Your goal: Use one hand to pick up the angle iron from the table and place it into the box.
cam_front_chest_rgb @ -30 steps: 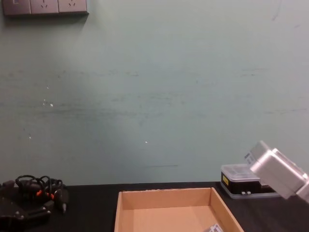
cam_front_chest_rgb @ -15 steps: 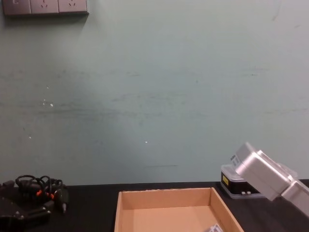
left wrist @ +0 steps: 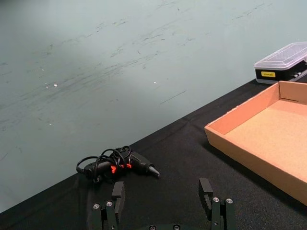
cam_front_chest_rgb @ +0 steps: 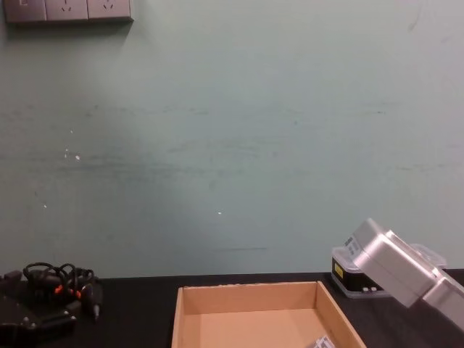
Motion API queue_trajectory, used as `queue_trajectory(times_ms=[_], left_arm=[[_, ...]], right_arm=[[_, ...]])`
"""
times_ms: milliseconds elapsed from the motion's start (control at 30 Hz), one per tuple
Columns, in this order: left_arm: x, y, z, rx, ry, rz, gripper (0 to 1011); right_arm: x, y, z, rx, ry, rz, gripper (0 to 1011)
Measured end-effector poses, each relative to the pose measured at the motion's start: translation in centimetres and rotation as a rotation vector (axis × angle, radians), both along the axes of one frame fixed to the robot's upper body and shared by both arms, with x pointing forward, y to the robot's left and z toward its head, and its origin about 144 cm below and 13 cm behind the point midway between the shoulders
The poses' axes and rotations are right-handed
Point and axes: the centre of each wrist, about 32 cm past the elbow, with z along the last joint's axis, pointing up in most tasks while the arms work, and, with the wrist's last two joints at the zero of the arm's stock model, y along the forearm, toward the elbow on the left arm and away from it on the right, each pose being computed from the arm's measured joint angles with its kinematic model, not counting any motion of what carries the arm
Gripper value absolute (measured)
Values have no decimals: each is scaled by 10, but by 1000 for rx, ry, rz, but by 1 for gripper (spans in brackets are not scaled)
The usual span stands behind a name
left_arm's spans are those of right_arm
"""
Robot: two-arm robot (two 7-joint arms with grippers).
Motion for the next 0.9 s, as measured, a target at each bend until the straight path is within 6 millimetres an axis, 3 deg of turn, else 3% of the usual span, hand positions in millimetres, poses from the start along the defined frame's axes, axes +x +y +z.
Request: queue_trajectory(times_ms=[367,733,900], left_arm=[[0,0,0,0,0,0,1011],[0,0,0,0,0,0,1011],[0,0,0,0,0,0,1011]], right_arm=[[-1,0,0,3,-10,9,458],[-6,-1,6,26,-34,-6,458],[-17,-7,23,75,-81,-51,458]])
